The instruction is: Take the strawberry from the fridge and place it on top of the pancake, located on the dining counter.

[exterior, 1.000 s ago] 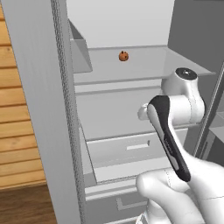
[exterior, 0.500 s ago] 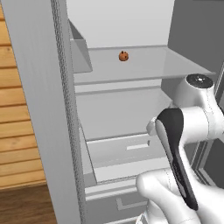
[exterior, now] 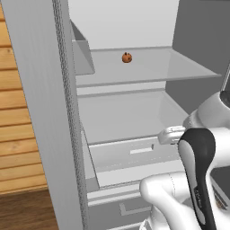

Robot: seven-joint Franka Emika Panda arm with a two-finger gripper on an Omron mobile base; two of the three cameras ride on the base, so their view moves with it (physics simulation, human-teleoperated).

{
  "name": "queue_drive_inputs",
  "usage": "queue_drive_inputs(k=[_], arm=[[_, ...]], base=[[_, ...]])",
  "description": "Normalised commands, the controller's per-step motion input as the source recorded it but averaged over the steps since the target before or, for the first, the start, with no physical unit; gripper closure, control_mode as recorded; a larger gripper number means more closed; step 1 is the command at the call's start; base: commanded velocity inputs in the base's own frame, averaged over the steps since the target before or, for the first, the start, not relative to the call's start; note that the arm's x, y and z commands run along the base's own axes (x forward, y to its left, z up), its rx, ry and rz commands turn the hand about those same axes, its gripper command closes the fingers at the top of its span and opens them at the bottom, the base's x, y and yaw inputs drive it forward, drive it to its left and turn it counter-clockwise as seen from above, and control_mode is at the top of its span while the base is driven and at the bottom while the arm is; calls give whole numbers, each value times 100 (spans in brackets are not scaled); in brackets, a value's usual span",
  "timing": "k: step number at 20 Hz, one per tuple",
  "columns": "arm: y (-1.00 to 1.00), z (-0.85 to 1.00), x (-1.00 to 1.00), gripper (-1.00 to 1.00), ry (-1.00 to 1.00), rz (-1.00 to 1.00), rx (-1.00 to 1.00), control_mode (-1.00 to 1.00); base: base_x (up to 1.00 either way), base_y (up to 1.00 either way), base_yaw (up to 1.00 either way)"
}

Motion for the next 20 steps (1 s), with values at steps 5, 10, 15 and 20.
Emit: queue_drive_inputs(k=[5,10,15,20], arm=[[-7,0,0,100,12,-6,-1,-100],[-4,0,-1,100,10,0,0,-100],[0,0,0,100,0,0,0,-100],[1,0,-2,100,0,0,0,100]], base=[[0,0,0],[0,0,0],[0,0,0],[-5,1,1]])
